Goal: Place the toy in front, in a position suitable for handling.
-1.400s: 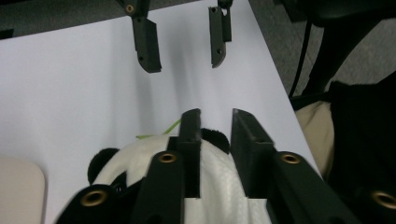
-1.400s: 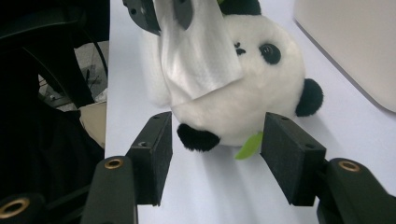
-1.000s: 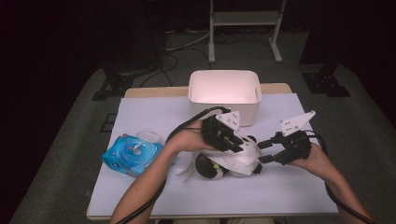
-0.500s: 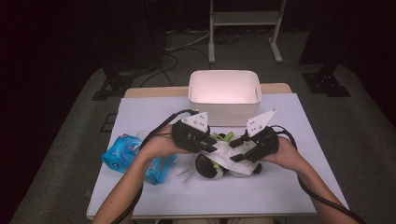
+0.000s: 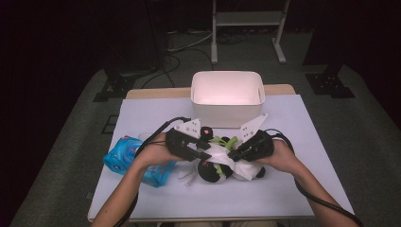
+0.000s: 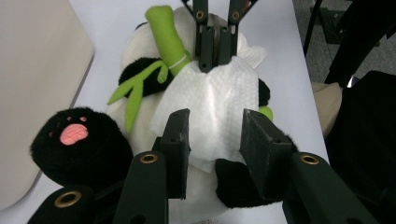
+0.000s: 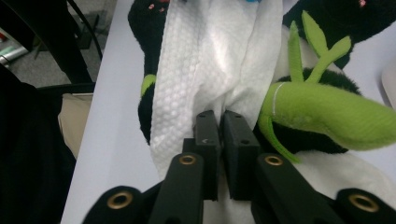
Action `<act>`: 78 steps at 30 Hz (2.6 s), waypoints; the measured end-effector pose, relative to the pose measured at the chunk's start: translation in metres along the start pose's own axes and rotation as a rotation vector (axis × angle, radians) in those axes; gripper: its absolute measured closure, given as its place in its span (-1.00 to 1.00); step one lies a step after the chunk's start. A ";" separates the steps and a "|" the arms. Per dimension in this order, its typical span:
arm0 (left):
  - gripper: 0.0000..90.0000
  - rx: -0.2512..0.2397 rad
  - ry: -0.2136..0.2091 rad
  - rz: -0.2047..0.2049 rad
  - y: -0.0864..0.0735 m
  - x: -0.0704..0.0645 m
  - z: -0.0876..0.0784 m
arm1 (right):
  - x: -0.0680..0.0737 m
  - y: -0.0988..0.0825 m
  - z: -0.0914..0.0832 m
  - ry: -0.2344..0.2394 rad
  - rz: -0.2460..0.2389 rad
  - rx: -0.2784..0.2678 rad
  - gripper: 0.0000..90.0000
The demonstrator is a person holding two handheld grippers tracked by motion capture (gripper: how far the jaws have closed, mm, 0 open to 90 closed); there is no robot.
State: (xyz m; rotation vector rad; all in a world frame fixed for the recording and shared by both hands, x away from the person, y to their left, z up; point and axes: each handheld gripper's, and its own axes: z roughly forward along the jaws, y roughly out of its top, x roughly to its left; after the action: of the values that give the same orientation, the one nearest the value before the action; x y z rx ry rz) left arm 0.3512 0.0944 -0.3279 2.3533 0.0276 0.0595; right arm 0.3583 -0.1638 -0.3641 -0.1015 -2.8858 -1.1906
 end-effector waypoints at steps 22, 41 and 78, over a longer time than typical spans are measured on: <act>0.34 0.002 -0.007 -0.002 -0.002 -0.006 0.007 | 0.000 -0.054 -0.060 -0.106 0.106 0.022 0.93; 0.30 0.013 -0.012 0.006 -0.007 -0.017 0.012 | -0.007 -0.028 -0.053 -0.046 0.059 -0.024 0.92; 0.14 -0.031 0.040 -0.026 -0.016 -0.016 0.008 | -0.010 -0.047 -0.049 -0.022 0.115 -0.058 0.91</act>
State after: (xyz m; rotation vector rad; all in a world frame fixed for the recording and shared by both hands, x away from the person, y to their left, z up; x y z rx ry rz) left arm 0.3358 0.0994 -0.3451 2.3206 0.0762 0.0934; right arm 0.3647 -0.2320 -0.3626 -0.2783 -2.8205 -1.2597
